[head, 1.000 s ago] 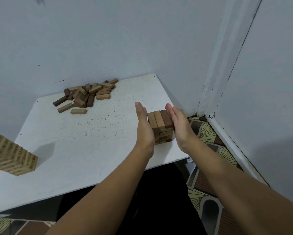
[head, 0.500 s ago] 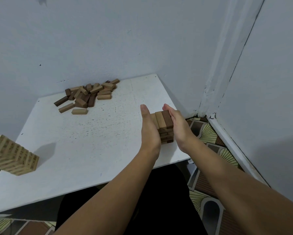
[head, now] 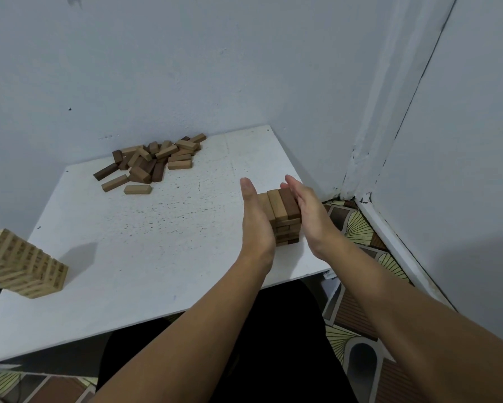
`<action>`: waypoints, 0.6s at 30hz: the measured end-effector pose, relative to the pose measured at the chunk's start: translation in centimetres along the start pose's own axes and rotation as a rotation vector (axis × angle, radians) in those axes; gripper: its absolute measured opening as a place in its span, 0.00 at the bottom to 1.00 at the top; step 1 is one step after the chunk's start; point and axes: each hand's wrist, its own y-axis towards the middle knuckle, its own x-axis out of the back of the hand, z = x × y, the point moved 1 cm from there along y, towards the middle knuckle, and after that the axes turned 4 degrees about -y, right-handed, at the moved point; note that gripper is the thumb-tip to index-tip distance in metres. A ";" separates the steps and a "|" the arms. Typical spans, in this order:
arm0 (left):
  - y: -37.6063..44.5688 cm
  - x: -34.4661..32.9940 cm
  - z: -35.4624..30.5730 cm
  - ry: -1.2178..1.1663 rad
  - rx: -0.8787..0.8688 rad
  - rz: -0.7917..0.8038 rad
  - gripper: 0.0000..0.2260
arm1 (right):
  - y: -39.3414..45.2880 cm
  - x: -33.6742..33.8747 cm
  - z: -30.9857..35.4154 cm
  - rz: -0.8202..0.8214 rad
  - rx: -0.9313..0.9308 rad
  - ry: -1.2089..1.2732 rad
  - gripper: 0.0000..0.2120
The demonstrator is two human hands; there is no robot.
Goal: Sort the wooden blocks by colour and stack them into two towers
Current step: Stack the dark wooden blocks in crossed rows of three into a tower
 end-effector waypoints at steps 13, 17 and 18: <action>5.8 9.5 -2.2 0.704 -0.007 0.391 0.41 | 1.2 4.1 2.4 0.312 0.076 -0.569 0.30; 6.3 9.0 -1.7 0.709 -0.031 0.403 0.39 | 1.5 5.2 2.2 0.342 0.047 -0.604 0.41; 6.4 8.8 -1.5 0.708 -0.042 0.402 0.37 | 1.6 5.4 2.2 0.346 0.049 -0.603 0.42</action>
